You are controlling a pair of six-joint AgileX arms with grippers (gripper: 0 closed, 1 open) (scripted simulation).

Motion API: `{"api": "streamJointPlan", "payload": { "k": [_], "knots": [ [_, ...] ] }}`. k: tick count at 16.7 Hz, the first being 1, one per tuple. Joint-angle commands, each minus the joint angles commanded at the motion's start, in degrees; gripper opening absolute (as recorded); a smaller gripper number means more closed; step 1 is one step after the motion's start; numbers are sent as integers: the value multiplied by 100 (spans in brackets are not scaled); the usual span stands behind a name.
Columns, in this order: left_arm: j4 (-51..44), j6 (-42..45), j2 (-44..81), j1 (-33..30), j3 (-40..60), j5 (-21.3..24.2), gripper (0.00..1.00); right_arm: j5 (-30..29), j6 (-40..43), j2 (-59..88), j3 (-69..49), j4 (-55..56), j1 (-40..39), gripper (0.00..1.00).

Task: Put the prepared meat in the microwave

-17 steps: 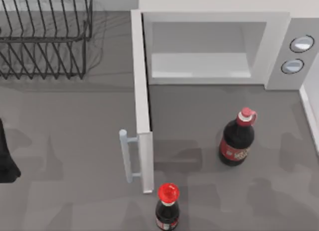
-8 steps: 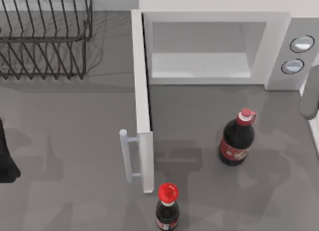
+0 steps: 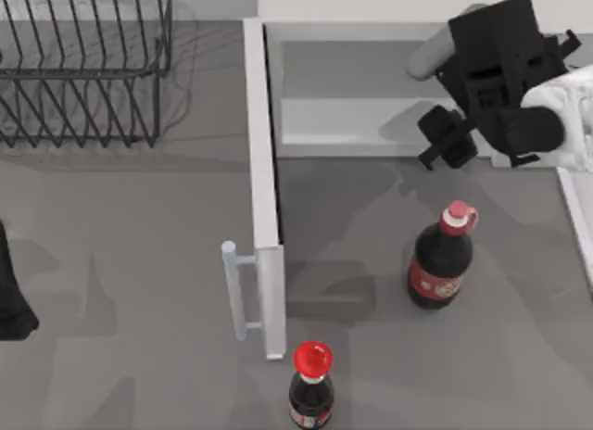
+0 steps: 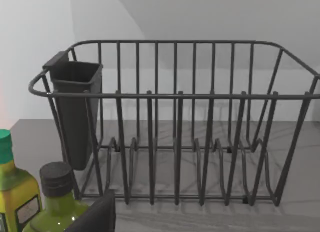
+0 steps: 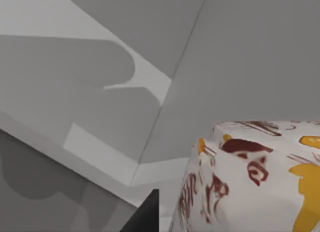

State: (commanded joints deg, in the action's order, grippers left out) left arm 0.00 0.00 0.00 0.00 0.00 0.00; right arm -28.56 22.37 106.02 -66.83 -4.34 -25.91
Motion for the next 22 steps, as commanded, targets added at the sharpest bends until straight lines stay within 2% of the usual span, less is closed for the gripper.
{"api": "streamJointPlan", "payload": {
  "k": [6, 10, 18, 22],
  "knots": [
    [0, 0, 0, 0, 0, 0, 100, -608, -2545, 1476, -131, 2750, -908, 0],
    [0, 0, 0, 0, 0, 0, 100, -701, -3595, 2024, 13, 3848, -1081, 0],
    [0, 0, 0, 0, 0, 0, 100, -692, -3799, 2110, 50, 4045, -1063, 0],
    [0, 0, 0, 0, 0, 0, 100, -478, -3839, 2276, -528, 4348, -1342, 0]
  ]
}}
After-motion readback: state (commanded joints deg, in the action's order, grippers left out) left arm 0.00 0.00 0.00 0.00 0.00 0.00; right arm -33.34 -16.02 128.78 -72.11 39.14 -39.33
